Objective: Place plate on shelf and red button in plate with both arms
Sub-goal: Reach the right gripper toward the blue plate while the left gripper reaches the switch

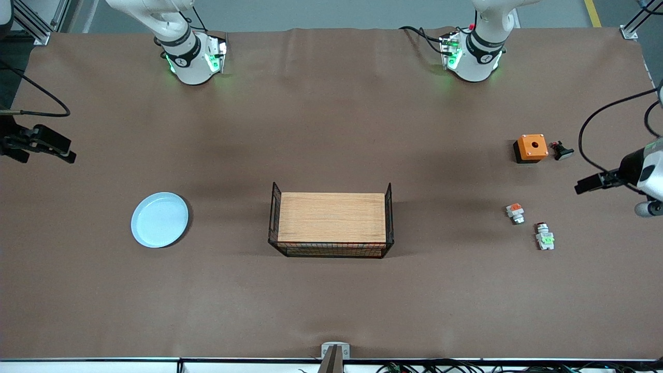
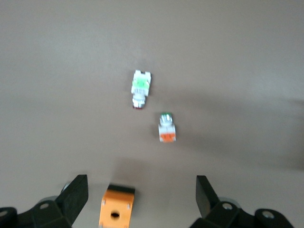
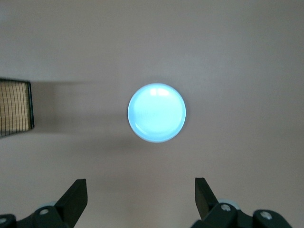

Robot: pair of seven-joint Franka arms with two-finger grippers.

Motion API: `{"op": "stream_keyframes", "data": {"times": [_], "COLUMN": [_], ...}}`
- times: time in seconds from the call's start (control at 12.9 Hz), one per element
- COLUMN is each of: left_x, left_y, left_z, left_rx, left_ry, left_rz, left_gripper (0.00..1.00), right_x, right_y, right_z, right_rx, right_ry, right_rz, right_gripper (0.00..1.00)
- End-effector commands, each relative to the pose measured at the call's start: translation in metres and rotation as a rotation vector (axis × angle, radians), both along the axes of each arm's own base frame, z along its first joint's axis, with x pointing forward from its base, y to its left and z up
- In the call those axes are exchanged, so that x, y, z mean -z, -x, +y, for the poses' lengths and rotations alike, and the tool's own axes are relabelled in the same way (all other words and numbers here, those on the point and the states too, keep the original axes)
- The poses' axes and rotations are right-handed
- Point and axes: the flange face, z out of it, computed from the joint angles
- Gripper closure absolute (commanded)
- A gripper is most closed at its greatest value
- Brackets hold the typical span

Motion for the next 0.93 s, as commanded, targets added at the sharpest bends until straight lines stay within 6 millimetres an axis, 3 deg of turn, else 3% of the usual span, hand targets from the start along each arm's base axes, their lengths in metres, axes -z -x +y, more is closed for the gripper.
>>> {"op": "stream_keyframes", "data": {"times": [0.0,0.23,0.46,0.62,0.85], "left_x": [0.059,0.130,0.168,0.187,0.209], "left_y": [-0.002,-0.014,-0.026,-0.039,-0.048], "left_z": [0.009,0.027,0.031,0.036,0.038], "left_rx": [0.005,-0.020,-0.028,-0.035,-0.037], "left_ry": [-0.015,0.005,0.017,0.027,0.033], "left_rz": [-0.071,-0.080,-0.091,-0.086,-0.069], "left_gripper": [0.00,0.00,0.03,0.06,0.07], "right_x": [0.001,0.007,0.032,0.107,0.175], "right_y": [0.000,-0.002,-0.015,-0.047,-0.072], "right_z": [-0.005,-0.031,-0.045,-0.055,-0.080], "right_rx": [0.003,0.041,0.057,0.067,0.056], "right_ry": [0.034,0.047,0.049,0.050,0.046], "right_rz": [0.031,0.040,0.068,0.156,0.138], "right_gripper": [0.00,0.00,0.00,0.00,0.00]}}
